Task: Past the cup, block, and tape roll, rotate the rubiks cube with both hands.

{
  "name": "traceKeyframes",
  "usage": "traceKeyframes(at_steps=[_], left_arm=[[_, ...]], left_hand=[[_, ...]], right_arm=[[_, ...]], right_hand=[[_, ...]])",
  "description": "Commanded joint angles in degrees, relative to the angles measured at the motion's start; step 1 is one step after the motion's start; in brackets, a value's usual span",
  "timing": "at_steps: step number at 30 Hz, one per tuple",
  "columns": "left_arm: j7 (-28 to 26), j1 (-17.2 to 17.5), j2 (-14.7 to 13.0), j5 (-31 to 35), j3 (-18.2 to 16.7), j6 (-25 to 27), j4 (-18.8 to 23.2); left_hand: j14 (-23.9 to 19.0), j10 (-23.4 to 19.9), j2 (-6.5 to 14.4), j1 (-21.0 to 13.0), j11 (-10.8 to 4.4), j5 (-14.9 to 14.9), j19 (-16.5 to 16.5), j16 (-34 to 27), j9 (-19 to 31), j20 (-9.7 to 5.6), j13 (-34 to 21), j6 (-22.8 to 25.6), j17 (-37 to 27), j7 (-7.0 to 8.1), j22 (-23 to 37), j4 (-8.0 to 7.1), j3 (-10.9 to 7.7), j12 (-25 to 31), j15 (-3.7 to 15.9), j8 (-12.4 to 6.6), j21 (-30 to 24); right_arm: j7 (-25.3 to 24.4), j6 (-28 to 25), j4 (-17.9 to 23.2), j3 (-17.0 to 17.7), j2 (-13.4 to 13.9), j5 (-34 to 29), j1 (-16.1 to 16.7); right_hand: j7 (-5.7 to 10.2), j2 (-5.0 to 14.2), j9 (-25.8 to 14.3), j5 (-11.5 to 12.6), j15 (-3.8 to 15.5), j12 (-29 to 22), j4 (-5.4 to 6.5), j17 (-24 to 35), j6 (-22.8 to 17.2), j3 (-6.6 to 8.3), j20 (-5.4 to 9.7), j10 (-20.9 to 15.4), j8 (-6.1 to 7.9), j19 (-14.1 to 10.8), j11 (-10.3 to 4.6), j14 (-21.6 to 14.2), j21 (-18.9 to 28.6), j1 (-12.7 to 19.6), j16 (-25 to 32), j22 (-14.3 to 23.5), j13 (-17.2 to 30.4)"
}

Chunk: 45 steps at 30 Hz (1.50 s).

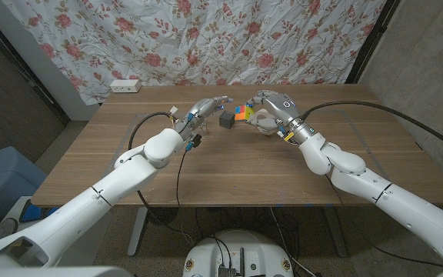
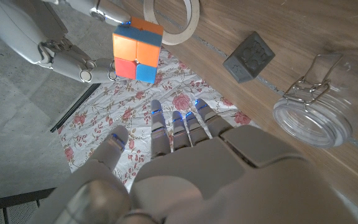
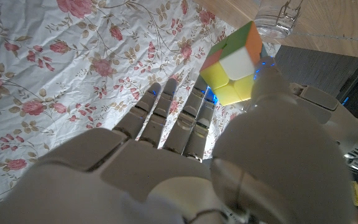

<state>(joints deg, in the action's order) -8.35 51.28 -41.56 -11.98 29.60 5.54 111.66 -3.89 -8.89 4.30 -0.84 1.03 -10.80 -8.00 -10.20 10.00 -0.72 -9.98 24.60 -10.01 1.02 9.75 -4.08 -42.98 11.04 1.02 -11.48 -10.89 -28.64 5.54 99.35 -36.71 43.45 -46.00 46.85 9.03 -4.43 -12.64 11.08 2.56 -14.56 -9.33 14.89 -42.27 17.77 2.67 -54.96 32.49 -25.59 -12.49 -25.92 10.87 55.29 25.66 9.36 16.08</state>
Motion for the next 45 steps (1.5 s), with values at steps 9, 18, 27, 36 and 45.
traceKeyframes(at_steps=[9,18,27,36,45], left_arm=[[1.98,-1.70,-1.23,3.01,0.99,3.39,1.73],[3.31,-2.49,-1.21,2.92,1.43,4.04,1.50],[4.58,-3.51,-1.17,2.77,1.91,4.56,1.07],[5.62,-4.16,-1.15,2.29,2.28,5.17,0.76],[6.51,-4.62,-1.20,1.69,2.57,5.35,0.42]], left_hand=[[0.08,-0.17,4.46,0.67,0.02,-0.27,0.52,-0.01,0.18,0.03,-0.23,1.39,0.02,-0.34,0.05,-0.79,-0.02,0.16,-0.26,-0.18,0.12],[0.47,0.04,4.22,0.75,-0.02,-0.32,0.74,0.13,0.20,0.00,-0.23,1.55,0.05,-0.52,0.05,-1.11,0.09,0.08,-0.30,-0.03,0.17],[0.84,0.45,4.01,0.76,0.01,-0.38,1.06,0.20,0.22,-0.02,-0.23,2.01,0.11,-0.83,0.04,-1.43,0.17,-0.06,-0.40,0.03,0.23],[1.29,0.87,3.86,0.72,0.02,-0.44,1.26,0.31,0.25,-0.13,-0.22,2.52,0.16,-1.12,0.03,-1.62,0.20,-0.18,-0.57,0.03,0.24],[1.77,1.34,3.71,0.70,0.02,-0.50,1.46,0.36,0.29,-0.17,-0.21,3.37,0.19,-1.54,0.03,-1.86,0.26,-0.27,-0.64,-0.06,0.24]], right_arm=[[0.03,-0.39,-0.29,-1.32,0.18,-1.12,-1.20],[-0.25,-0.78,-0.09,-1.60,0.33,-2.08,-1.33],[-0.89,-0.71,-0.34,-1.85,0.12,-2.37,-1.51],[-1.26,-0.84,-0.59,-2.09,-0.08,-2.69,-1.77],[-1.53,-0.90,-0.94,-2.47,-0.30,-3.18,-2.22]], right_hand=[[3.64,3.51,-0.38,0.22,8.94,0.11,0.10,0.12,-4.61,-0.12,0.00,-0.86,0.79,-0.50,-0.15,-0.56,-0.09,3.85,0.20,0.15,0.22],[3.65,3.59,-0.44,0.18,8.86,0.27,0.18,0.14,-4.88,-0.31,-0.01,-0.89,0.95,-0.45,-0.14,-0.53,-0.13,4.01,0.27,0.16,0.25],[3.65,3.68,-0.48,0.16,8.84,0.30,0.24,0.13,-5.06,-0.44,-0.02,-1.03,1.07,-0.46,-0.15,-0.56,-0.13,4.13,0.33,0.16,0.36],[3.64,3.77,-0.50,0.15,8.84,0.34,0.29,0.10,-5.17,-0.48,0.05,-1.13,1.15,-0.50,-0.14,-0.73,-0.12,4.17,0.35,0.15,0.44],[3.64,3.94,-0.55,0.14,8.94,0.38,0.29,0.13,-5.41,-0.54,0.18,-1.28,1.31,-0.55,-0.13,-0.88,-0.11,4.40,0.45,0.15,0.56]])
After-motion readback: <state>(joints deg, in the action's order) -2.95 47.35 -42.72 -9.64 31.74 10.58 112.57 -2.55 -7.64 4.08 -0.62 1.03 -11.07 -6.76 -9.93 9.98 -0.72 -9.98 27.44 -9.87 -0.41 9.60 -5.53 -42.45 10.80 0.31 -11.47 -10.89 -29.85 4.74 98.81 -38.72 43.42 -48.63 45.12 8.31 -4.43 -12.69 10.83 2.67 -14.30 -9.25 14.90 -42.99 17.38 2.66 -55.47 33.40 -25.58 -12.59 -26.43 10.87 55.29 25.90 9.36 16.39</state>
